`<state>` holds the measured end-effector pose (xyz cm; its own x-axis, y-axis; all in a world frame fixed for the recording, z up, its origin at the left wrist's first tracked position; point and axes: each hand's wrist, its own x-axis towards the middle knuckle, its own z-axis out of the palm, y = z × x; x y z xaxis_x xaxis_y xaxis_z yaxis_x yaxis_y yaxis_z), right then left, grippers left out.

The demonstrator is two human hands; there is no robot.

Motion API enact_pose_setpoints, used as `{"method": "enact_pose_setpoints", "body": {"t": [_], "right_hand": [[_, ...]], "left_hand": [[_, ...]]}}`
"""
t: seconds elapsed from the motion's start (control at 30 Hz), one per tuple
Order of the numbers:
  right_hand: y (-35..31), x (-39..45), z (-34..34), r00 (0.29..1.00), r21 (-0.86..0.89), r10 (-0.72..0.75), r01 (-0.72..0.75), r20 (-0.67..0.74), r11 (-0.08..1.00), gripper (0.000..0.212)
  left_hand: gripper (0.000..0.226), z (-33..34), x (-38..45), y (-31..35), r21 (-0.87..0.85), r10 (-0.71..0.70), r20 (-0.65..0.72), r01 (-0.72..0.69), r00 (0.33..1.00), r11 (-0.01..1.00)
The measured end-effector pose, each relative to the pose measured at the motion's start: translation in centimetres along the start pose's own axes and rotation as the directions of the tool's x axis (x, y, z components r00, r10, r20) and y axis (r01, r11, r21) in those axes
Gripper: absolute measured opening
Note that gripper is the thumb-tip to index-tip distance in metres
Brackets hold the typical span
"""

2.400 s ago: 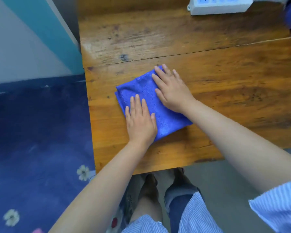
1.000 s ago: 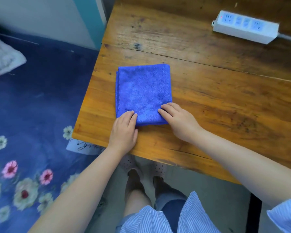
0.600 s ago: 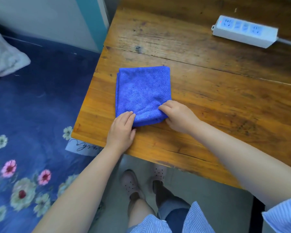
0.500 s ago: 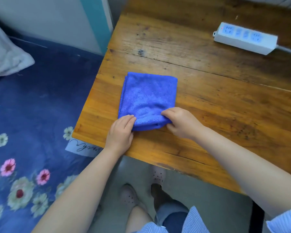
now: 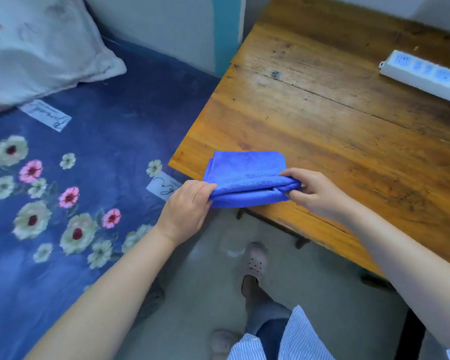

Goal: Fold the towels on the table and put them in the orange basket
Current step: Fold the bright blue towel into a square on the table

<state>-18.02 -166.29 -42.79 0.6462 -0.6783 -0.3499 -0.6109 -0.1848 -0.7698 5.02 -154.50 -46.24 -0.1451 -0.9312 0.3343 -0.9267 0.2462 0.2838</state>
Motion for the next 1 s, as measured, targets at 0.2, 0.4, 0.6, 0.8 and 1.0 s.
{"method": "enact_pose_setpoints", "body": {"t": [0.2, 0.4, 0.6, 0.8, 1.0], "right_hand": [[-6.9, -1.4, 5.2, 0.989, 0.129, -0.139, 0.133, 0.041, 0.983, 0.041], [-15.2, -4.4, 15.1, 0.931, 0.009, -0.349, 0.351, 0.108, 0.936, 0.070], [-24.5, -7.8, 24.9, 0.749, -0.220, -0.636, 0.663, 0.187, 0.716, 0.052], [-31.2, -9.2, 30.4, 0.660, -0.157, -0.675, 0.743, 0.330, 0.650, 0.037], [-38.2, -8.6, 35.5, 0.583, -0.019, -0.656, 0.754, 0.478, 0.657, 0.029]], "left_hand": [[0.031, -8.0, -8.0, 0.3, 0.123, -0.071, -0.105, 0.084, 0.992, 0.989], [0.044, -17.7, -19.5, 1.9, 0.274, -0.244, -0.115, 0.266, 0.963, 0.924], [0.031, -26.8, -31.4, 4.4, 0.342, -0.369, -0.280, 0.451, 0.886, 0.824], [0.046, -31.8, -40.3, 6.5, 0.500, -0.457, -0.230, 0.507, 0.859, 0.702], [0.036, -34.4, -45.2, 5.4, 0.288, -0.762, -0.356, 0.839, 0.541, 0.461]]}}
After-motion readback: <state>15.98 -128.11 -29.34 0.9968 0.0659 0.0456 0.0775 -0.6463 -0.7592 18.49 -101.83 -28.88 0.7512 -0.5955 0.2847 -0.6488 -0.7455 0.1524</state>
